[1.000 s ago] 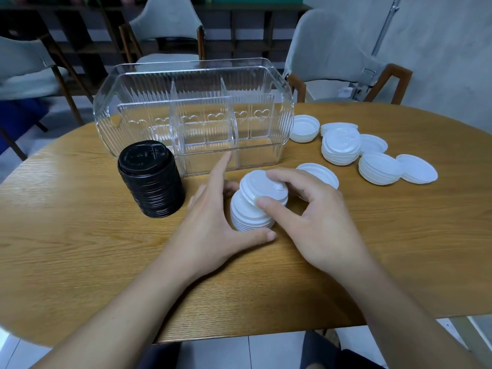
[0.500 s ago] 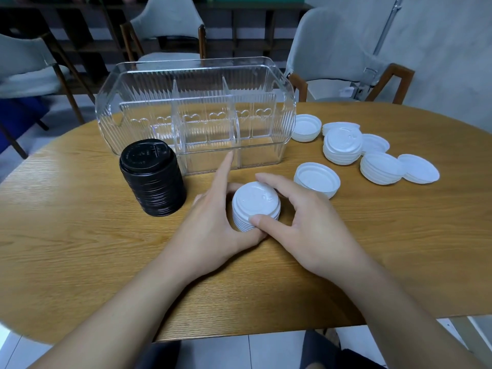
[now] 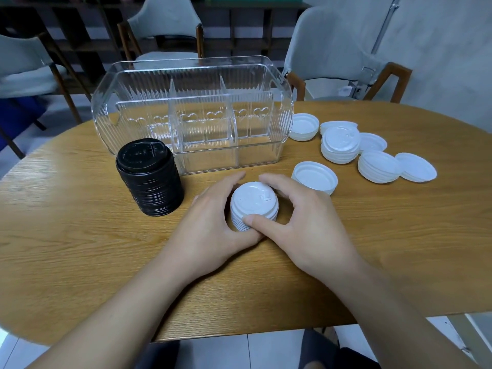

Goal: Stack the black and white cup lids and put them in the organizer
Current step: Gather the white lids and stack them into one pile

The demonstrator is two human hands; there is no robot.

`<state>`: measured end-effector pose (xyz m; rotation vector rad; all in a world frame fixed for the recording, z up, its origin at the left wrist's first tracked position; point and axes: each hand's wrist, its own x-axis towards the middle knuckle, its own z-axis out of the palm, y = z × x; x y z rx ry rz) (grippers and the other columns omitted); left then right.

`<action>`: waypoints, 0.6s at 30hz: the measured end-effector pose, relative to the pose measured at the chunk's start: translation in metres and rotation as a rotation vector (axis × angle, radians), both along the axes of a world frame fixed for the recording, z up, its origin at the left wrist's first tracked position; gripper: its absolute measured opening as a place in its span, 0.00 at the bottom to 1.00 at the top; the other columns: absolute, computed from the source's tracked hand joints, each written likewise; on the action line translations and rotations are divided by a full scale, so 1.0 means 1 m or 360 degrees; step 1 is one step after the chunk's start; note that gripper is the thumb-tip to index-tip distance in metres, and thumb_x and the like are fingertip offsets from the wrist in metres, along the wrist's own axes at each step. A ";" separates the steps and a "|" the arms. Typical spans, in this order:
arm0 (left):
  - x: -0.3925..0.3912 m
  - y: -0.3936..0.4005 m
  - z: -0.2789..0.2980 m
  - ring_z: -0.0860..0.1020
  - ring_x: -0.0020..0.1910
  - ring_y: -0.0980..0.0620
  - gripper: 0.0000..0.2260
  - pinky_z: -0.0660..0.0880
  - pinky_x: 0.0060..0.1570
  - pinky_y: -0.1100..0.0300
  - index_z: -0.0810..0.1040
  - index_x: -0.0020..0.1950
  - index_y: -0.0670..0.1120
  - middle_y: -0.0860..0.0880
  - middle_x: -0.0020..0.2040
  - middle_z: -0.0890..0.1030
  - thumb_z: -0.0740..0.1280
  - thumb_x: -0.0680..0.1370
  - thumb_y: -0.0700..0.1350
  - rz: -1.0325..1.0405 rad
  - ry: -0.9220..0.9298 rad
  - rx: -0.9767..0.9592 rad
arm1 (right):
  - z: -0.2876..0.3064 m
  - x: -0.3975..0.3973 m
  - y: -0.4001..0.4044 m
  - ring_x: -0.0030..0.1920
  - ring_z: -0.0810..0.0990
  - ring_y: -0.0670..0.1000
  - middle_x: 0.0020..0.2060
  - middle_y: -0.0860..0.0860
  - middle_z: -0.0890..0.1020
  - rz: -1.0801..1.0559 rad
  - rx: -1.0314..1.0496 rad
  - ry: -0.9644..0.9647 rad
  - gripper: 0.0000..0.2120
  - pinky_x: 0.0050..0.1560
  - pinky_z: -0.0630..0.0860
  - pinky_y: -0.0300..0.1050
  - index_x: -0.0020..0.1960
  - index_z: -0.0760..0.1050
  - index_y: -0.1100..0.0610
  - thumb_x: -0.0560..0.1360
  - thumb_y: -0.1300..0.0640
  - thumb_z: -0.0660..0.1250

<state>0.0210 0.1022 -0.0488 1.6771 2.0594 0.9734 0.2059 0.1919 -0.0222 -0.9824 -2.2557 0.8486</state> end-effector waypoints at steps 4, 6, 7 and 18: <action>-0.001 0.001 -0.004 0.73 0.76 0.61 0.40 0.72 0.78 0.46 0.71 0.83 0.57 0.62 0.74 0.75 0.76 0.73 0.66 -0.0046 0.0024 0.0052 | 0.006 0.005 0.004 0.71 0.75 0.34 0.69 0.35 0.81 0.0027 0.0054 0.0008 0.30 0.70 0.67 0.26 0.77 0.78 0.45 0.77 0.41 0.78; -0.001 0.001 -0.004 0.72 0.77 0.61 0.42 0.70 0.80 0.46 0.69 0.84 0.57 0.62 0.75 0.74 0.78 0.73 0.65 -0.0035 0.0048 0.0058 | 0.010 0.012 0.012 0.70 0.77 0.36 0.68 0.39 0.83 -0.0051 0.0225 0.0087 0.23 0.69 0.66 0.25 0.73 0.82 0.48 0.80 0.43 0.75; -0.001 0.000 -0.004 0.72 0.78 0.61 0.42 0.69 0.80 0.48 0.68 0.85 0.57 0.62 0.76 0.73 0.79 0.73 0.65 -0.0028 0.0051 0.0051 | 0.010 0.016 0.018 0.67 0.79 0.39 0.66 0.41 0.84 -0.0120 0.0332 0.0104 0.20 0.68 0.68 0.28 0.70 0.84 0.50 0.81 0.44 0.74; 0.000 0.000 -0.004 0.71 0.78 0.63 0.42 0.69 0.81 0.46 0.68 0.84 0.61 0.66 0.76 0.73 0.73 0.74 0.75 -0.0026 -0.0004 0.0060 | -0.014 0.027 0.047 0.57 0.78 0.57 0.50 0.48 0.83 -0.0498 0.0759 -0.0425 0.11 0.64 0.68 0.56 0.52 0.88 0.51 0.78 0.44 0.78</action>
